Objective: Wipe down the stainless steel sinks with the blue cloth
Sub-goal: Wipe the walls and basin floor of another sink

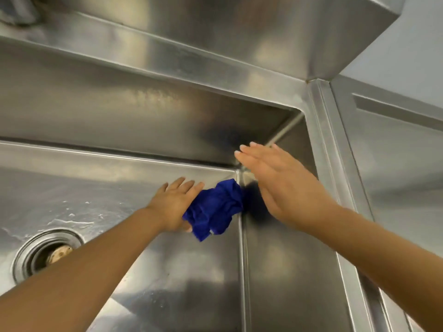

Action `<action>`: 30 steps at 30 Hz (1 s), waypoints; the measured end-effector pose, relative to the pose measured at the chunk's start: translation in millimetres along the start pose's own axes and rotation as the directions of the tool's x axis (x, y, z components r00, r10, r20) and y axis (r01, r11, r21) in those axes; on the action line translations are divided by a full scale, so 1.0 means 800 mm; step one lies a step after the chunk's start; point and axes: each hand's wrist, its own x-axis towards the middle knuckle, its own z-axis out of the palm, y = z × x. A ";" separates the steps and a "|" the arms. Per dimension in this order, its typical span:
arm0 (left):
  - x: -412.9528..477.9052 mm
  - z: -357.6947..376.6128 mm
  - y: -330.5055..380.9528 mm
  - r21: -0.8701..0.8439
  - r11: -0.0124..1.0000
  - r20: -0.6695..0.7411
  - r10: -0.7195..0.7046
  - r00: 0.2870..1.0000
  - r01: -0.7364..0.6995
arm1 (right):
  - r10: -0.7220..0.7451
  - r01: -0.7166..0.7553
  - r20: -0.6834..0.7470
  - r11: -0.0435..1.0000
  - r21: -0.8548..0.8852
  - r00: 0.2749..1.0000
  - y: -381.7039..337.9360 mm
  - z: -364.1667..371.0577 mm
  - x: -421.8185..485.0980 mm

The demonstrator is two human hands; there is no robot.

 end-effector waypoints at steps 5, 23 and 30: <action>-0.009 0.002 -0.022 0.130 0.990 0.060 -0.067 0.996 0.059 | 0.156 -0.197 0.272 0.971 0.132 0.950 -0.029 0.073 0.020; 0.039 0.060 -0.091 0.320 0.946 0.183 -0.109 0.977 0.046 | 0.806 -0.461 -0.315 0.557 0.691 0.502 -0.058 0.237 0.052; 0.037 0.055 -0.074 0.289 0.952 0.131 -0.143 0.981 0.100 | 0.613 -0.366 -0.772 0.766 0.528 0.167 -0.002 0.110 0.118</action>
